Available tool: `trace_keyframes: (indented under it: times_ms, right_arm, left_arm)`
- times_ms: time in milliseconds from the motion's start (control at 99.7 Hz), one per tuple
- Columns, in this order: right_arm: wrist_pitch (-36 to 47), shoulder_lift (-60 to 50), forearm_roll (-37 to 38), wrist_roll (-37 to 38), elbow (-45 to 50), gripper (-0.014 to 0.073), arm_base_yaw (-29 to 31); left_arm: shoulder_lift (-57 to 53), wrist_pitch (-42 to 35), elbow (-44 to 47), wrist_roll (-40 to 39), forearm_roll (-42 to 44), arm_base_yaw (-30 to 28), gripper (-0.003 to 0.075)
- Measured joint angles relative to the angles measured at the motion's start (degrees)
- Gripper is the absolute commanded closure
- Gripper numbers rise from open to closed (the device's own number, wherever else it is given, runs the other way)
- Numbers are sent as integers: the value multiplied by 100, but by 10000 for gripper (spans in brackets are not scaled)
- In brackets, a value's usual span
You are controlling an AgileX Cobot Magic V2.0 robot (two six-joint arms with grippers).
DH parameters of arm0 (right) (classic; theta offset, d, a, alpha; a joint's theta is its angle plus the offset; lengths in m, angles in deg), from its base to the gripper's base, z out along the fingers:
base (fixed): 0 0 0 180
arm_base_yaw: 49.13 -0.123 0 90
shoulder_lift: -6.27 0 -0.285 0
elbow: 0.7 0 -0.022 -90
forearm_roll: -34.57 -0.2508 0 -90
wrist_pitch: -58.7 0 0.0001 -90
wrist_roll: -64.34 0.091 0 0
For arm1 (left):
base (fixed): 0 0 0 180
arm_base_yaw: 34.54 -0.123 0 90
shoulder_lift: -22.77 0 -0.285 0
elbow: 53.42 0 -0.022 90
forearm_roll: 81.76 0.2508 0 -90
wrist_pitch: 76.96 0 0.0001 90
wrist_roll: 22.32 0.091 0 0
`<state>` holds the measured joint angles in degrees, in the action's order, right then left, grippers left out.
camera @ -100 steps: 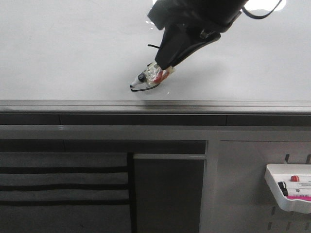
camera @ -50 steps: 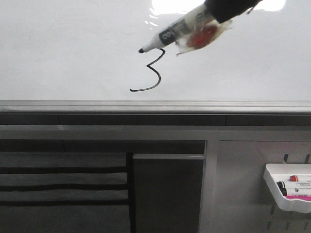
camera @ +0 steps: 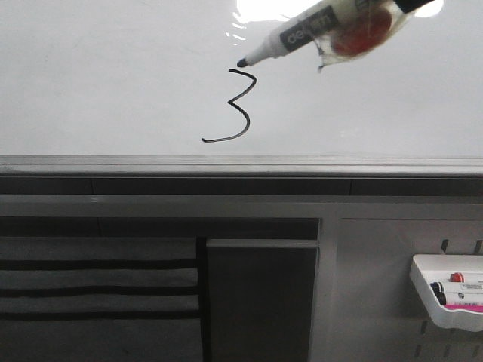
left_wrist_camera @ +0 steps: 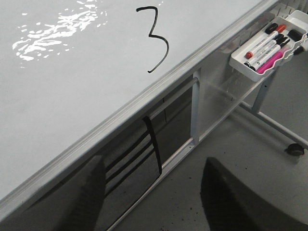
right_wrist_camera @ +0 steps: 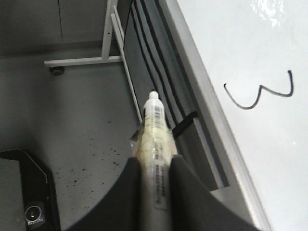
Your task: Write number 3 on whiteboard
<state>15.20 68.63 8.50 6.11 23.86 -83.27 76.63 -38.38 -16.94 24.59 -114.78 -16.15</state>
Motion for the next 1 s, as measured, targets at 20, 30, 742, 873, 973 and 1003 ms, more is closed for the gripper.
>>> trace_keyframes:
  times_ms: [20, 30, 742, 873, 973, 1003]
  right_arm:
    - [43, 0, 0, -40, 0, 627, 0]
    - [71, 0, 0, -83, 0, 627, 0]
    - [641, 56, 0, -1423, 0, 627, -765]
    - [641, 107, 0, -1435, 13, 627, -765]
    - [641, 107, 0, -1435, 13, 627, -765]
    - [641, 107, 0, -1435, 13, 627, -765]
  left_arm:
    - [13, 32, -11, 102, -15, 0, 312]
    - [31, 45, -11, 140, -45, 0, 312]
    - [2541, 633, -2112, 2022, -121, 2447, 312]
    - [2742, 633, -2273, 2022, -84, 2467, 331]
    - [2764, 633, -2286, 2034, -59, 2467, 401]
    - [2764, 641, -2286, 2034, -59, 2467, 426]
